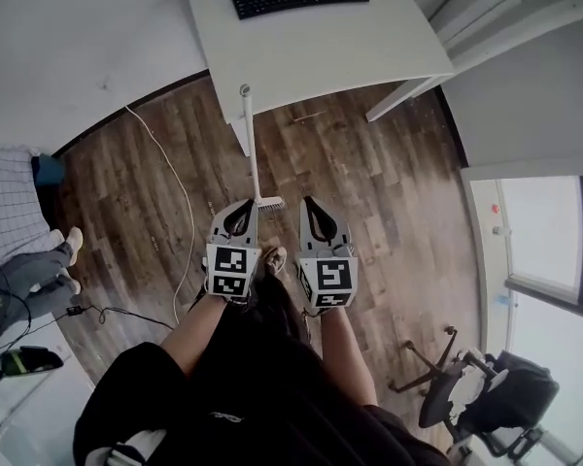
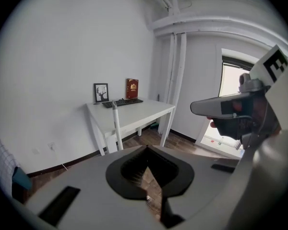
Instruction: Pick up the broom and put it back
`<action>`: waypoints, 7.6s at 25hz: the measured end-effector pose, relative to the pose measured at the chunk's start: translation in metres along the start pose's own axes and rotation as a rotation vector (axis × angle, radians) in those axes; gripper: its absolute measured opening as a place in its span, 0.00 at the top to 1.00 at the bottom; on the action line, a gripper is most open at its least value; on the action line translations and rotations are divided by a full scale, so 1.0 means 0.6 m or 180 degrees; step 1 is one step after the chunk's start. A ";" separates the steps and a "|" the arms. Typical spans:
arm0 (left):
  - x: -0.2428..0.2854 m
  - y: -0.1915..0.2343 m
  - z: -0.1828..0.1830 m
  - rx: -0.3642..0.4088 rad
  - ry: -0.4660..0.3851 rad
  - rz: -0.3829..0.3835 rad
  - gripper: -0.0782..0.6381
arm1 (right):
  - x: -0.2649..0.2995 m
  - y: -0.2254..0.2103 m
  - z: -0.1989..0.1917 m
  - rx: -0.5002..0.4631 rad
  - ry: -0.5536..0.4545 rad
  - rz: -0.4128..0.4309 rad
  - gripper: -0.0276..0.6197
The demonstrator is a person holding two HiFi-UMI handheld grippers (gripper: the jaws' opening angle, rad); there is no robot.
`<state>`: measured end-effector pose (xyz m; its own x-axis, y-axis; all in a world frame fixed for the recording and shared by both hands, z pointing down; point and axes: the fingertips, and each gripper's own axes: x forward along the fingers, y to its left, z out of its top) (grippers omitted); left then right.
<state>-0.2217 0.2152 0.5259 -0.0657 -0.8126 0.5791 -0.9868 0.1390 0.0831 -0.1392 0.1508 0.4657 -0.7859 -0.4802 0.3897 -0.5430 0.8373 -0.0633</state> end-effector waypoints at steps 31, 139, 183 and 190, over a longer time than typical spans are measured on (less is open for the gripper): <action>0.379 0.178 -0.182 -0.0378 0.0668 0.0396 0.66 | 0.157 -0.075 -0.194 0.0509 0.0819 -0.0101 0.92; 0.111 -0.543 0.220 0.1245 -0.0442 -0.1736 0.78 | -0.386 -0.456 -0.042 0.0753 -0.0830 -0.2049 0.92; 0.611 -0.601 0.181 -0.0021 0.0290 -0.0891 0.78 | -0.042 -0.872 -0.111 0.0414 0.0142 -0.0747 0.92; 0.678 -0.615 0.140 -0.0238 0.0359 -0.0457 0.78 | -0.012 -0.912 -0.159 0.0196 0.0309 -0.0276 0.92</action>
<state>0.1032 -0.2143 0.6630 0.0962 -0.7590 0.6439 -0.9708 0.0713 0.2292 0.1921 -0.2789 0.5854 -0.7045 -0.5200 0.4831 -0.6271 0.7747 -0.0806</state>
